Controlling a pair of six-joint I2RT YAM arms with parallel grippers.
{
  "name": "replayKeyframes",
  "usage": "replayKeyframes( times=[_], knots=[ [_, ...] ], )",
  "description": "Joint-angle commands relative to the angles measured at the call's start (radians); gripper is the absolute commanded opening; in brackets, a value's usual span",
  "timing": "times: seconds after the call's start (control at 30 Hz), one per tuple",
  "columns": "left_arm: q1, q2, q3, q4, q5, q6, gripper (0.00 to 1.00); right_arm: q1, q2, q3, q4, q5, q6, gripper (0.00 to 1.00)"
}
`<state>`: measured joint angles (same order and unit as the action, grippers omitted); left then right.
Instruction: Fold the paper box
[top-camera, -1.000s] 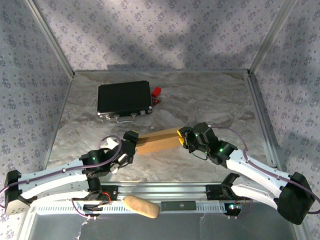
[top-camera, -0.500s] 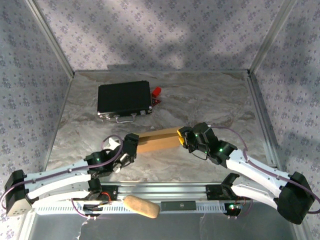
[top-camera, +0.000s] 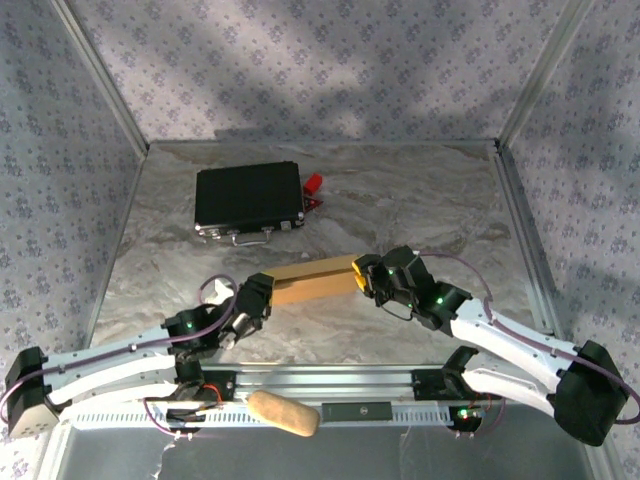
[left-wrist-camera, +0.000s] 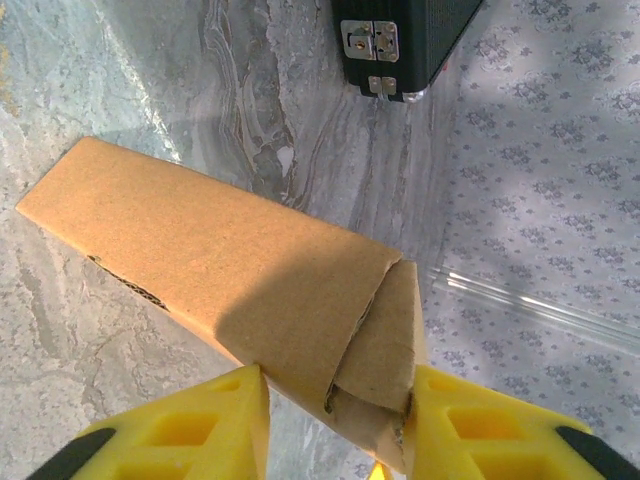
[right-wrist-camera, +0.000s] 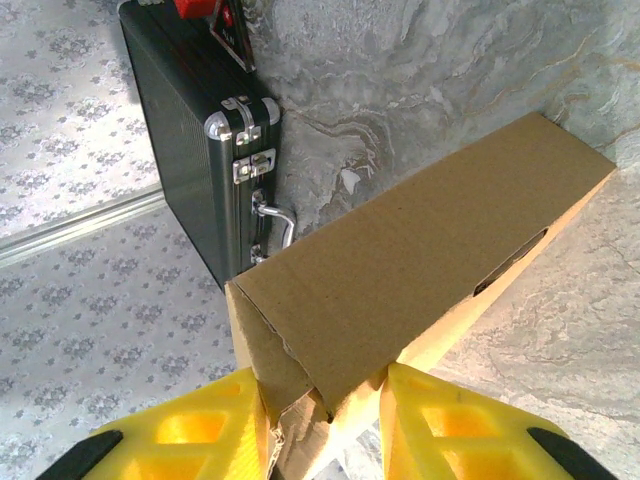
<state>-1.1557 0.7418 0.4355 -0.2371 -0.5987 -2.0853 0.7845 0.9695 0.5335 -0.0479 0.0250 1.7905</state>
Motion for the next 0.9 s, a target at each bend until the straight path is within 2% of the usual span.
replayKeyframes(
  times=[0.0,0.1,0.27,0.63,0.77,0.83,0.87],
  knots=[
    [0.014,-0.013,-0.040,-0.047,-0.027,-0.168,0.29,0.001,0.019,-0.044,-0.125,0.031,-0.009,0.32],
    [0.020,-0.029,-0.061,-0.045,-0.019,-0.181,0.16,0.001,0.018,-0.051,-0.130,0.037,-0.010,0.32],
    [0.028,-0.064,-0.088,-0.065,-0.016,-0.195,0.10,0.001,0.019,-0.062,-0.130,0.039,-0.009,0.29],
    [0.030,-0.073,-0.087,-0.082,-0.007,-0.185,0.09,-0.002,0.039,-0.078,-0.147,0.030,0.002,0.15],
    [0.040,-0.080,-0.093,-0.070,-0.004,-0.160,0.01,-0.014,0.044,-0.076,-0.146,0.019,-0.004,0.07],
    [0.052,-0.088,-0.091,-0.078,0.011,-0.142,0.00,-0.021,0.045,-0.073,-0.147,0.011,-0.006,0.06],
    [0.066,-0.095,-0.085,-0.094,0.033,-0.137,0.03,-0.023,0.045,-0.071,-0.149,0.009,-0.009,0.06]
  ],
)
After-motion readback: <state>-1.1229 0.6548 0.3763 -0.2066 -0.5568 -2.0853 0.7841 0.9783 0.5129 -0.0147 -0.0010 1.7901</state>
